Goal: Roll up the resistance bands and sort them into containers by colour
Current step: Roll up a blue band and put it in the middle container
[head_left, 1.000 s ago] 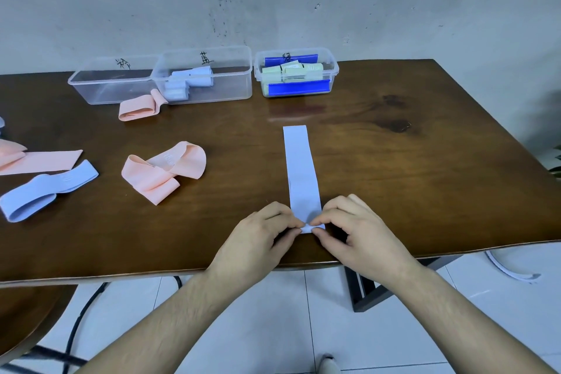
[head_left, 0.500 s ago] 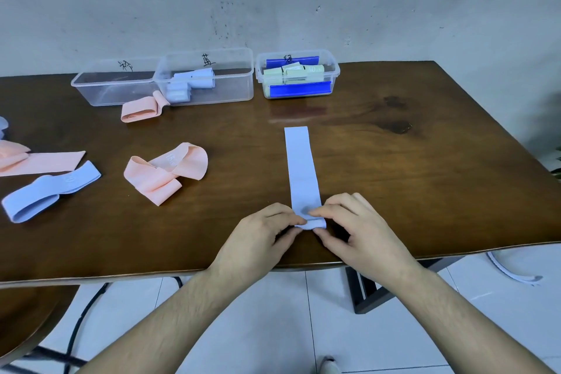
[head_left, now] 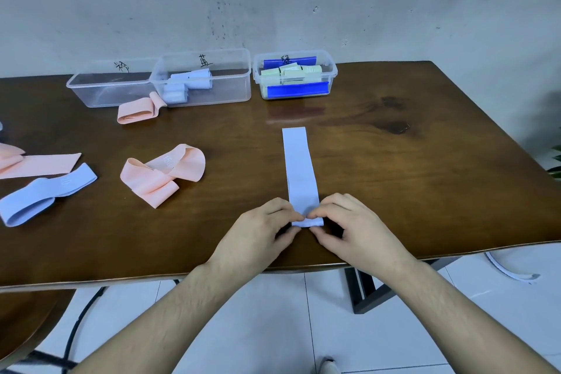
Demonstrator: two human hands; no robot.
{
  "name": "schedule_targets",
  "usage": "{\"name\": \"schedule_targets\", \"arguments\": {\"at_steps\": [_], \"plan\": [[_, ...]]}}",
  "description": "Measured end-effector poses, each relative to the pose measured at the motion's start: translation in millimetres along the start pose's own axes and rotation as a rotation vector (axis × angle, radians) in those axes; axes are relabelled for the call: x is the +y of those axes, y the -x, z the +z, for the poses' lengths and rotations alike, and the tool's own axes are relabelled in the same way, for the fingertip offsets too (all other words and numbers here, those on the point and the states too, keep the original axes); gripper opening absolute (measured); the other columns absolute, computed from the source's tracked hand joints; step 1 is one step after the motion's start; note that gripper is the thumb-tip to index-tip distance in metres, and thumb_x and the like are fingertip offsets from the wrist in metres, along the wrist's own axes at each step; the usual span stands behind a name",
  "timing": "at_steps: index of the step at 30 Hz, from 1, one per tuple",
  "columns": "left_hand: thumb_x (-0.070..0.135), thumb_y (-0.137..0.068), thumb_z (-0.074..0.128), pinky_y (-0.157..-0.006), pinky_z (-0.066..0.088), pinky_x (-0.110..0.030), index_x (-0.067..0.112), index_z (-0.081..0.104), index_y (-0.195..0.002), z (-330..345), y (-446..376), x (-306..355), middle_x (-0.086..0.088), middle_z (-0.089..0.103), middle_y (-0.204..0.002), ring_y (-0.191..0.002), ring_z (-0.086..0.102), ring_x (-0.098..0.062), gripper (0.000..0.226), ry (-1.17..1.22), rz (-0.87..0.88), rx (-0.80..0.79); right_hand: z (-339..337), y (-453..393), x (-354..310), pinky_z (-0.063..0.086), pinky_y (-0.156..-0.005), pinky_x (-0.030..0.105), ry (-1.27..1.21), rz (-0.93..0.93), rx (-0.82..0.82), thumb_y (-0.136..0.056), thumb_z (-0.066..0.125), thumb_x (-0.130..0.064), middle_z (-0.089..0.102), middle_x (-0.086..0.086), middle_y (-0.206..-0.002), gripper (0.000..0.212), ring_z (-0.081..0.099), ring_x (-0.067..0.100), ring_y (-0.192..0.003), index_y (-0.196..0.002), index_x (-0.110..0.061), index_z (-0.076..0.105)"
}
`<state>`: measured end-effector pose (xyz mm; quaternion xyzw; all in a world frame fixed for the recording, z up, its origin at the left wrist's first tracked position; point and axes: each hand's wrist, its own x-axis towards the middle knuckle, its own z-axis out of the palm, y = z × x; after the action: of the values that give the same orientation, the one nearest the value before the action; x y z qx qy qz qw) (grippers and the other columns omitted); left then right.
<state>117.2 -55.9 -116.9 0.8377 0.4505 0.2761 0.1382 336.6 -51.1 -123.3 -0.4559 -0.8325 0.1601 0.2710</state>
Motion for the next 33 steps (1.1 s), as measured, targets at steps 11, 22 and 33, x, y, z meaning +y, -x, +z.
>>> {"name": "schedule_targets", "arguments": {"at_steps": [11,22,33], "plan": [[0.018,-0.093,0.067,-0.065,0.039,-0.007,0.02,0.072,-0.113,2.6,-4.5,-5.8,0.011,0.058,-0.102,-0.069,0.044,0.007,0.02,-0.046,-0.003,0.0,-0.3,-6.6,1.5,0.04,-0.085,0.018,0.122,-0.042,-0.003,-0.095,0.067,-0.028,0.055,-0.016,-0.103,0.023,0.045,0.011,-0.092,-0.118,-0.029,0.071],[0.022,-0.091,0.072,-0.067,0.034,-0.002,0.02,0.072,-0.103,-2.4,3.9,-2.1,0.019,0.059,-0.09,-0.069,0.047,0.012,0.013,0.049,-0.032,0.054,-9.9,-2.7,-5.6,0.046,-0.077,0.02,0.031,-0.024,-0.059,-0.094,0.062,-0.036,0.06,-0.024,-0.103,0.016,0.052,0.008,-0.092,-0.109,-0.033,0.066],[0.025,-0.089,0.073,-0.064,0.034,-0.003,0.022,0.072,-0.109,-1.7,9.3,-2.1,0.02,0.054,-0.104,-0.065,0.046,0.003,0.021,0.046,-0.063,-0.008,-2.9,3.8,-3.7,0.04,-0.079,0.013,0.036,-0.006,0.02,-0.091,0.068,-0.031,0.054,-0.025,-0.101,0.015,0.047,0.003,-0.094,-0.105,-0.028,0.071]]}}
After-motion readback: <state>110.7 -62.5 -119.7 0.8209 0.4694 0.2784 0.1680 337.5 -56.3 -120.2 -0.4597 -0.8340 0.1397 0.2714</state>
